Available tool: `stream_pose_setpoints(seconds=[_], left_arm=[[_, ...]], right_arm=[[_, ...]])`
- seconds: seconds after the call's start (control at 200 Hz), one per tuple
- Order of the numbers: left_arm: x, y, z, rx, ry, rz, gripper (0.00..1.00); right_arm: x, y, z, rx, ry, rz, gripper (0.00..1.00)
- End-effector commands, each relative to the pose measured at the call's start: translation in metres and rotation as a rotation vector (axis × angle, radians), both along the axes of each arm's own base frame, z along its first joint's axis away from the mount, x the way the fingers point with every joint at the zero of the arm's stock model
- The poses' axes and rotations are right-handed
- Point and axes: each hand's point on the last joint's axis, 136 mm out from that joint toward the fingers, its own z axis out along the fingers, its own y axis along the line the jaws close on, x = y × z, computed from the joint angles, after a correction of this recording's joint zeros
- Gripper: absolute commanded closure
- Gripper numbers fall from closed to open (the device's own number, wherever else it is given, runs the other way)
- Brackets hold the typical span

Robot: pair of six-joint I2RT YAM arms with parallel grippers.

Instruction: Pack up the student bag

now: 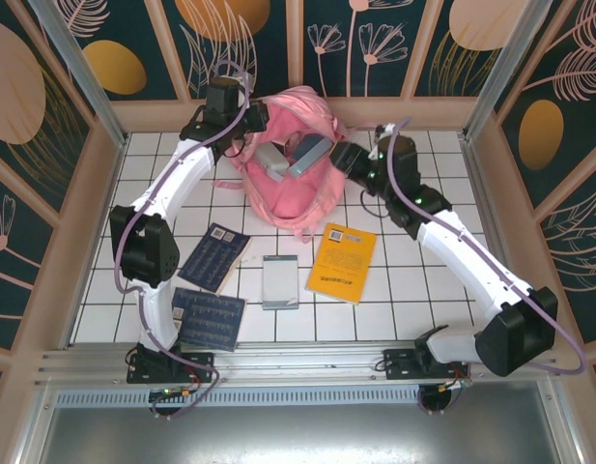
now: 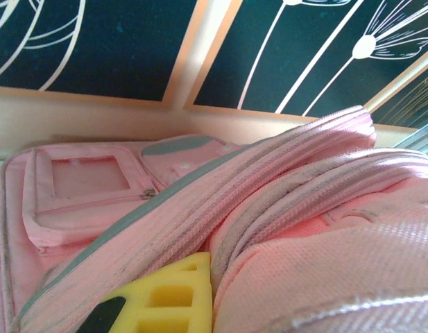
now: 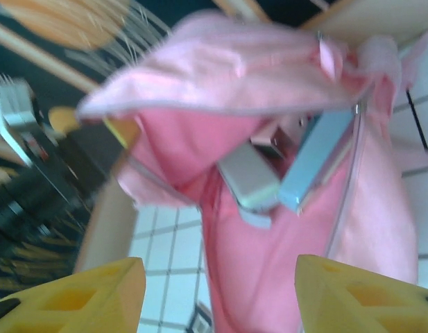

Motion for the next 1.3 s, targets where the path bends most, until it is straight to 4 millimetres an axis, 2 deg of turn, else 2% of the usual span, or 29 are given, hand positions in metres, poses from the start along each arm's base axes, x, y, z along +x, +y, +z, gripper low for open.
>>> stream_pose_setpoints(seconds=[0.0,0.035,0.105,0.26,0.355,0.485,0.531,0.546,0.606,0.691,0.701,0.736,0.756,0.821,0.896,0.941,0.986,1.031,1.141,1.241,1.296], left_arm=[[-0.005,0.021,0.095,-0.179,-0.184,0.120,1.00],[-0.006,0.023,0.098,-0.183,-0.184,0.132,1.00],[-0.010,0.028,0.100,-0.196,-0.178,0.165,1.00],[-0.020,0.049,0.102,-0.250,-0.146,0.279,1.00],[-0.030,0.056,0.109,-0.283,-0.145,0.310,1.00],[-0.040,0.058,0.117,-0.309,-0.164,0.305,1.00],[-0.039,0.057,0.113,-0.307,-0.167,0.298,1.00],[-0.045,0.058,0.126,-0.319,-0.191,0.290,1.00],[-0.045,0.057,0.124,-0.303,-0.204,0.275,1.00],[-0.041,0.054,0.114,-0.266,-0.194,0.263,1.00],[-0.041,0.055,0.113,-0.264,-0.194,0.263,1.00],[-0.041,0.054,0.110,-0.259,-0.187,0.263,1.00],[-0.034,0.051,0.094,-0.247,-0.161,0.263,1.00],[-0.032,0.047,0.080,-0.247,-0.138,0.248,1.00],[-0.030,0.042,0.067,-0.262,-0.111,0.229,1.00],[-0.029,0.039,0.061,-0.271,-0.100,0.223,1.00],[-0.029,0.038,0.055,-0.282,-0.091,0.220,1.00],[-0.027,0.036,0.047,-0.285,-0.078,0.215,1.00],[-0.023,0.029,0.031,-0.291,-0.038,0.197,1.00],[-0.021,0.022,0.023,-0.307,-0.015,0.165,1.00],[-0.020,0.022,0.018,-0.303,-0.006,0.169,1.00]], right_arm=[[-0.025,0.022,-0.059,-0.114,0.126,0.129,0.38],[-0.030,0.027,-0.071,-0.131,0.157,0.140,0.38],[-0.034,0.024,-0.091,-0.149,0.200,0.120,0.38],[-0.036,0.029,-0.108,-0.190,0.211,0.152,0.38],[-0.035,0.031,-0.126,-0.233,0.246,0.159,0.38],[-0.023,0.033,-0.150,-0.274,0.274,0.156,0.38],[-0.014,0.033,-0.158,-0.278,0.289,0.148,0.39],[-0.010,0.032,-0.162,-0.279,0.301,0.141,0.39],[0.005,0.034,-0.170,-0.266,0.330,0.133,0.40],[0.022,0.037,-0.166,-0.278,0.321,0.102,0.42],[0.029,0.029,-0.164,-0.276,0.318,0.075,0.42],[0.035,0.024,-0.154,-0.283,0.291,0.046,0.41],[0.037,0.021,-0.148,-0.292,0.279,0.029,0.40],[0.037,0.007,-0.132,-0.339,0.253,-0.044,0.35],[0.026,-0.010,-0.126,-0.393,0.269,-0.089,0.30],[0.016,-0.023,-0.129,-0.424,0.298,-0.120,0.27],[0.000,-0.030,-0.136,-0.460,0.327,-0.135,0.24],[-0.017,-0.045,-0.144,-0.494,0.377,-0.183,0.18],[-0.061,-0.069,-0.169,-0.537,0.492,-0.219,0.17],[-0.098,-0.062,-0.188,-0.498,0.553,-0.121,0.19],[-0.114,-0.044,-0.193,-0.469,0.563,-0.007,0.21]])
